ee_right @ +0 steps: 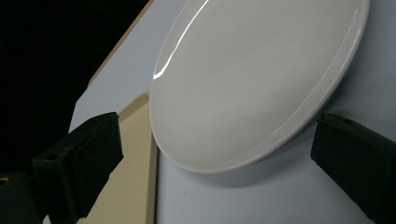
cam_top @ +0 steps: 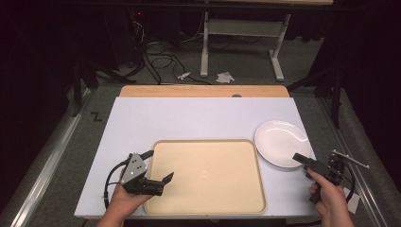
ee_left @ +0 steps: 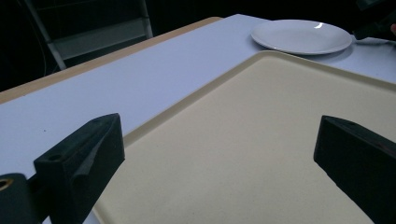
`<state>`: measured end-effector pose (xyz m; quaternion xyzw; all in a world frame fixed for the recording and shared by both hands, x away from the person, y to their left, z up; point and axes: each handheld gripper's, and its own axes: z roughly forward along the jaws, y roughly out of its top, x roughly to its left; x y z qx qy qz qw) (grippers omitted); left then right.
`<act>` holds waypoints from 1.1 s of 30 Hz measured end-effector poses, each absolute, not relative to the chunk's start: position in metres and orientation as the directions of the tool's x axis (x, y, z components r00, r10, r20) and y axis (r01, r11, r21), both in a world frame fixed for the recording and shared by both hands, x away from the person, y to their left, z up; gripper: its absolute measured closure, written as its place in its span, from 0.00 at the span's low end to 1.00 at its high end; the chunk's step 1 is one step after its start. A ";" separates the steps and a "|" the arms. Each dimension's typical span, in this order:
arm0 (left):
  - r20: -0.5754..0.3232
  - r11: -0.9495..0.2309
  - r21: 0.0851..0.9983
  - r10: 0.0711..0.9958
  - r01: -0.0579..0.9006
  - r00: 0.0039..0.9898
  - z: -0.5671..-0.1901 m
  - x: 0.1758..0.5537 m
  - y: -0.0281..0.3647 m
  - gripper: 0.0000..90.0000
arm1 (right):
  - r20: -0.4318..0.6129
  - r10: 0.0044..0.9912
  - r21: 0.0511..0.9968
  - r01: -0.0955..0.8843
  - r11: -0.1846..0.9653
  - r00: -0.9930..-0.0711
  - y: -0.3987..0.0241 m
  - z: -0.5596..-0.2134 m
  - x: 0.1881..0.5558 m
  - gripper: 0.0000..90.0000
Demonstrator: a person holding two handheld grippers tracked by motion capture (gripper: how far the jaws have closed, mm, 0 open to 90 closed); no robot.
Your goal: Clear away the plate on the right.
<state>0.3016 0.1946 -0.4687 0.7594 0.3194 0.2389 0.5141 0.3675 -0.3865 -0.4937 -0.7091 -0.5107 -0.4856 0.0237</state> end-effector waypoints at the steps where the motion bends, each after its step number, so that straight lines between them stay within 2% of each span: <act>1: 0.034 -0.267 0.933 0.731 0.240 0.682 -0.469 0.301 0.195 0.03 | 0.719 0.695 0.456 0.746 -0.486 0.013 -0.387 -0.494 0.368 0.04; 15: 0.047 -0.288 0.927 0.725 0.240 0.687 -0.470 0.297 0.194 0.03 | 0.739 0.666 0.400 0.729 -0.556 0.103 -0.393 -0.499 0.378 0.06; 26: 0.047 -0.291 0.926 0.724 0.242 0.688 -0.470 0.294 0.196 0.03 | 0.786 0.606 0.348 0.724 -0.595 0.120 -0.392 -0.503 0.388 0.07; 33: 0.044 -0.287 0.926 0.726 0.244 0.686 -0.471 0.292 0.197 0.03 | 0.790 0.600 0.340 0.727 -0.597 0.123 -0.391 -0.505 0.390 0.08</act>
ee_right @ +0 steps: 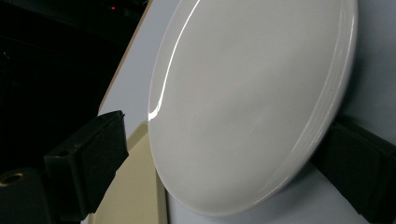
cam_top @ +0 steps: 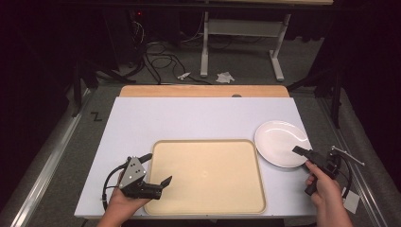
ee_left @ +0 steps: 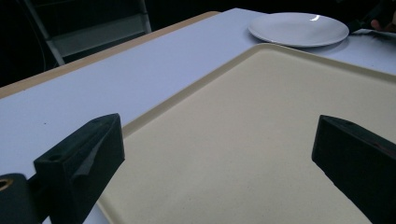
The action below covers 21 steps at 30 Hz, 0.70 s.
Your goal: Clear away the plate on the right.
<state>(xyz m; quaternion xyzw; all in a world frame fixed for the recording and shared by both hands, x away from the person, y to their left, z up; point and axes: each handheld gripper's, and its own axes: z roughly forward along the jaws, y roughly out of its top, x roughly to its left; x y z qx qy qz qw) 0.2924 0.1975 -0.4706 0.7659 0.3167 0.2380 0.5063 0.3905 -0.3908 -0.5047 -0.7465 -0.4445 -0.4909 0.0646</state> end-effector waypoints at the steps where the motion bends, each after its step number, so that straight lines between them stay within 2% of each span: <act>1: 0.044 -0.287 0.926 0.726 0.243 0.687 -0.471 0.292 0.197 0.03 | 0.788 0.604 0.344 0.727 -0.594 0.121 -0.391 -0.505 0.390 0.08; 4: 0.045 -0.290 0.926 0.723 0.243 0.690 -0.471 0.293 0.196 0.03 | 0.789 0.602 0.342 0.725 -0.598 0.124 -0.392 -0.506 0.389 0.13; 12: 0.041 -0.284 0.929 0.715 0.236 0.698 -0.470 0.292 0.196 0.03 | 0.765 0.628 0.360 0.718 -0.596 0.138 -0.397 -0.509 0.382 0.38; 21: 0.040 -0.288 0.929 0.704 0.233 0.709 -0.470 0.292 0.195 0.04 | 0.778 0.608 0.334 0.715 -0.615 0.159 -0.404 -0.514 0.381 0.55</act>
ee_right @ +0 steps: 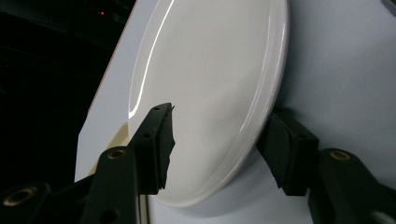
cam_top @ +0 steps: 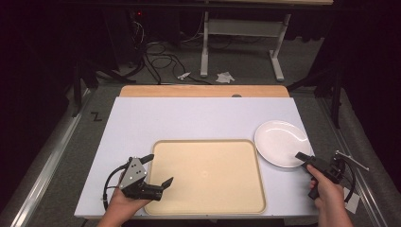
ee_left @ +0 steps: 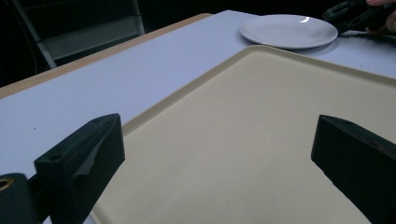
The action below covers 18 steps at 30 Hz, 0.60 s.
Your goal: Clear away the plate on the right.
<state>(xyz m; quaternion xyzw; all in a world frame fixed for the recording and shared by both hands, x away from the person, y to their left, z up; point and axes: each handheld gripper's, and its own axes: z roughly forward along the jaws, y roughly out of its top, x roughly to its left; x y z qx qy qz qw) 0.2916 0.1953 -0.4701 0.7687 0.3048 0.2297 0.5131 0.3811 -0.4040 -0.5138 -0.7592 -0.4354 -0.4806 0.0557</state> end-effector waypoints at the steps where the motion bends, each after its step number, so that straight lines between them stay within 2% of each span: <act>1: 0.041 -0.287 0.929 0.704 0.232 0.709 -0.470 0.292 0.195 0.04 | 0.783 0.599 0.324 0.712 -0.623 0.168 -0.405 -0.514 0.381 0.58; 15: 0.040 -0.291 0.929 0.693 0.229 0.720 -0.470 0.291 0.194 0.04 | 0.775 0.588 0.284 0.702 -0.652 0.232 -0.410 -0.520 0.380 0.90; 18: 0.042 -0.294 0.928 0.692 0.228 0.721 -0.470 0.291 0.194 0.04 | 0.773 0.590 0.286 0.703 -0.651 0.232 -0.410 -0.520 0.380 0.91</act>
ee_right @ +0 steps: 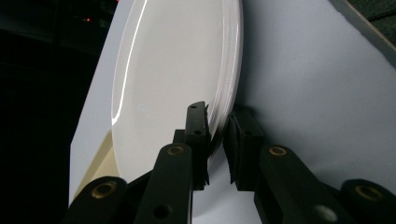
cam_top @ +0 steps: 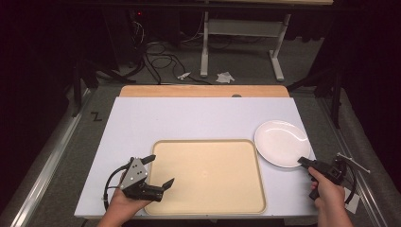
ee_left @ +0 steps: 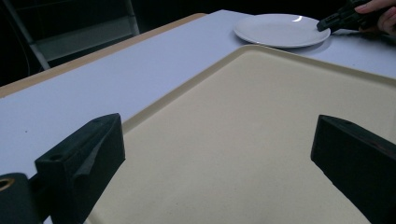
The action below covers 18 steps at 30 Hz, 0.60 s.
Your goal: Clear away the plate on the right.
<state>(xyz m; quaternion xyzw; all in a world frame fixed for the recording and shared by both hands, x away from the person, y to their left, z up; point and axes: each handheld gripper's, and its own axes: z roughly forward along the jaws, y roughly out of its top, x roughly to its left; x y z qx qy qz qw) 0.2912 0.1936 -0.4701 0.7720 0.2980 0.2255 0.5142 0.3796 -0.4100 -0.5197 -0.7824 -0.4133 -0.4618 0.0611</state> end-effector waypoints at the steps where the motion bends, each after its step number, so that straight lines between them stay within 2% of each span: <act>1: 0.042 -0.294 0.928 0.692 0.228 0.721 -0.470 0.291 0.194 0.04 | 0.771 0.594 0.290 0.704 -0.648 0.230 -0.410 -0.519 0.380 0.92; 8: 0.047 -0.297 0.928 0.691 0.225 0.722 -0.470 0.291 0.194 0.04 | 0.781 0.588 0.327 0.664 -0.672 0.210 -0.410 -0.510 0.377 0.98; 18: 0.054 -0.304 0.927 0.692 0.222 0.720 -0.470 0.291 0.193 0.04 | 0.738 0.659 0.438 0.642 -0.629 0.141 -0.401 -0.494 0.376 0.99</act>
